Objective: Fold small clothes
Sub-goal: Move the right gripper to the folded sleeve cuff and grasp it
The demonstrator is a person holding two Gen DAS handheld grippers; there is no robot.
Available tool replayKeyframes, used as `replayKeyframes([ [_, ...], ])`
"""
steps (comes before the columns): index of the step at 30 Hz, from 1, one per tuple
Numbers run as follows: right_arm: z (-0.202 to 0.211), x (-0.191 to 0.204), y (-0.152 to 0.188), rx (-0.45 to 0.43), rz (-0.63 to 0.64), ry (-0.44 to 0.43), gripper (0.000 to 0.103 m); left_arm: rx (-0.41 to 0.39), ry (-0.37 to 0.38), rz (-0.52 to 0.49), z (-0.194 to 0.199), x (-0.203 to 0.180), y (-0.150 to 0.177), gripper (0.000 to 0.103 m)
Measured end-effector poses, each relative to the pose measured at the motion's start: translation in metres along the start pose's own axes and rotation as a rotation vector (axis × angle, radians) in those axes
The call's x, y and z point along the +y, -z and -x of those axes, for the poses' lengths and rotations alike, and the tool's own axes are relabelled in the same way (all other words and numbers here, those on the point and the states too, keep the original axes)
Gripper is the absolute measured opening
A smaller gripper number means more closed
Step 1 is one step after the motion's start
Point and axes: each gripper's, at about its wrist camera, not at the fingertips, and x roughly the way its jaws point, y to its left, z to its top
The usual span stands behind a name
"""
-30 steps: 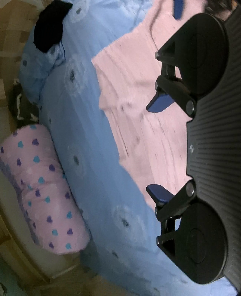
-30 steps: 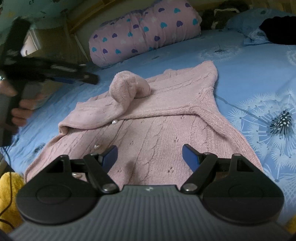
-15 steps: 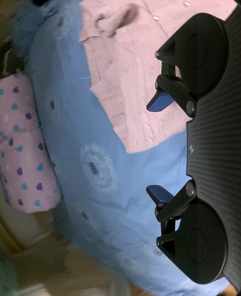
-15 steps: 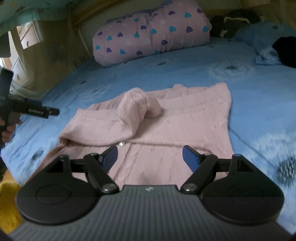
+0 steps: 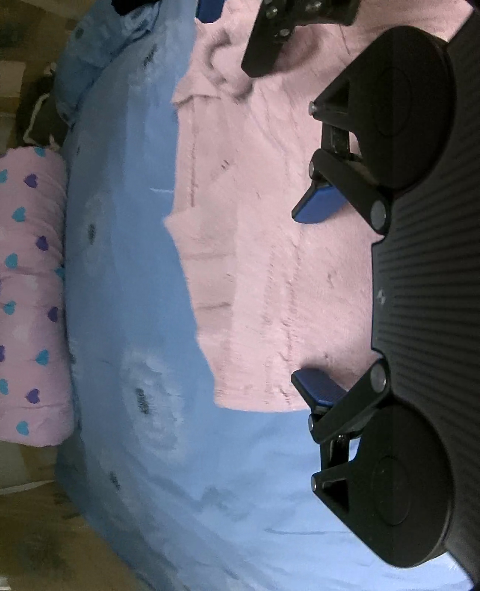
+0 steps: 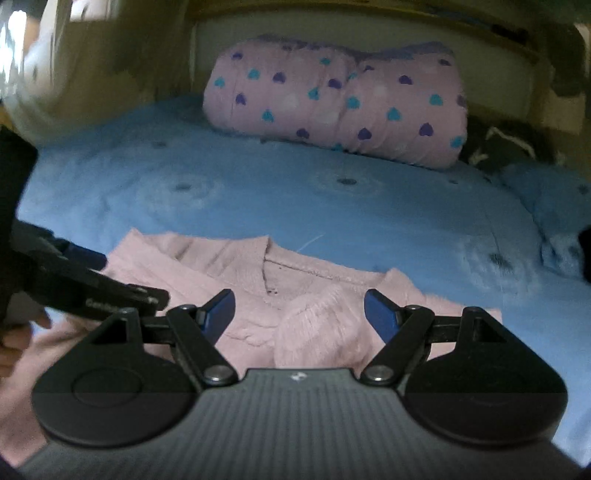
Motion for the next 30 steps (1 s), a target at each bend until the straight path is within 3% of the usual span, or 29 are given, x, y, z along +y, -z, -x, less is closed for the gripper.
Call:
replayKeyframes([
  [2,-0.012,0.001,-0.001,0.034,0.044,0.014,0.076,0.006,0.025,0.017,-0.002,0.005,0.002,0.089],
  [4,-0.015,-0.004,0.002,0.048,0.065,0.034,0.043,-0.001,0.037,0.018,0.0,0.008,0.003,0.089],
  [6,-0.01,-0.018,0.005,0.048,0.019,0.047,0.035,-0.002,0.036,0.019,0.0,0.01,0.005,0.089],
  [10,0.01,-0.06,0.027,0.052,-0.135,0.09,0.035,-0.001,0.037,0.023,0.001,0.011,0.007,0.089],
  [16,0.023,-0.099,0.062,0.153,-0.249,0.117,0.037,-0.001,0.034,0.022,-0.001,0.01,0.007,0.089],
  [23,0.045,-0.098,0.053,0.054,-0.305,0.049,0.039,-0.003,0.03,0.016,-0.001,0.009,0.009,0.089],
  [27,0.017,-0.087,0.045,0.105,-0.271,0.064,0.039,-0.004,0.035,0.013,-0.001,0.01,0.01,0.089],
  [30,0.0,-0.083,0.047,0.154,-0.314,0.047,0.041,-0.004,0.037,0.016,-0.001,0.01,0.01,0.089],
])
